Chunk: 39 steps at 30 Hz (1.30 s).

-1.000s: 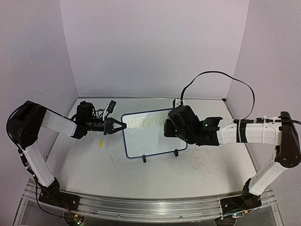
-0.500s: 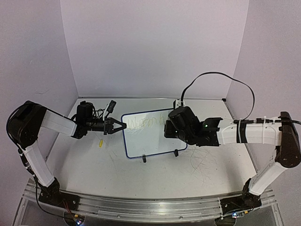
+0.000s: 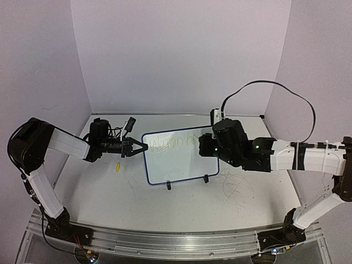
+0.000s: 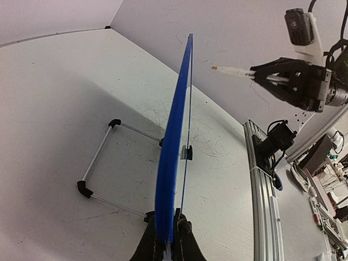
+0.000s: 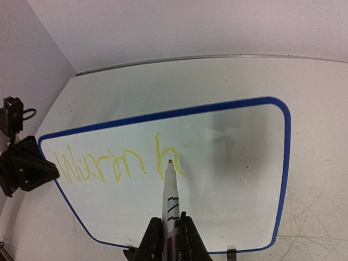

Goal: Write a sentence on the whiteboard

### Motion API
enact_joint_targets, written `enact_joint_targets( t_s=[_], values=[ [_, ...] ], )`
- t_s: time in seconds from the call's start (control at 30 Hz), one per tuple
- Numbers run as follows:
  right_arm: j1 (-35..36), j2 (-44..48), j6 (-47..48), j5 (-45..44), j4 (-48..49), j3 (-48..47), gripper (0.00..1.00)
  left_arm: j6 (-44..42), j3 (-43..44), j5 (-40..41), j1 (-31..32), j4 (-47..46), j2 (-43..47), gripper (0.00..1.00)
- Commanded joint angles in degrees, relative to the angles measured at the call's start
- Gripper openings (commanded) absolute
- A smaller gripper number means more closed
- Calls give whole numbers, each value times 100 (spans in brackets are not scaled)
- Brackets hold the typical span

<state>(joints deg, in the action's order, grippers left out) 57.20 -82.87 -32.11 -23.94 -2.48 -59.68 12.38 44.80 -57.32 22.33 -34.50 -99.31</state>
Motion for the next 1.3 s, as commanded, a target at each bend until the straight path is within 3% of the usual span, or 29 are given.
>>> enact_joint_targets(
  t_s=[0.0, 0.47, 1.27],
  values=[
    [-86, 429, 265, 37, 480, 243, 0, -311, 68, 502, -35, 367, -39, 0],
    [-188, -86, 391, 407, 376, 23, 0, -234, 193, 689, -27, 476, -37, 0],
    [-273, 37, 460, 517, 484, 217, 0, -500, 295, 807, 26, 884, -5, 0]
  ],
)
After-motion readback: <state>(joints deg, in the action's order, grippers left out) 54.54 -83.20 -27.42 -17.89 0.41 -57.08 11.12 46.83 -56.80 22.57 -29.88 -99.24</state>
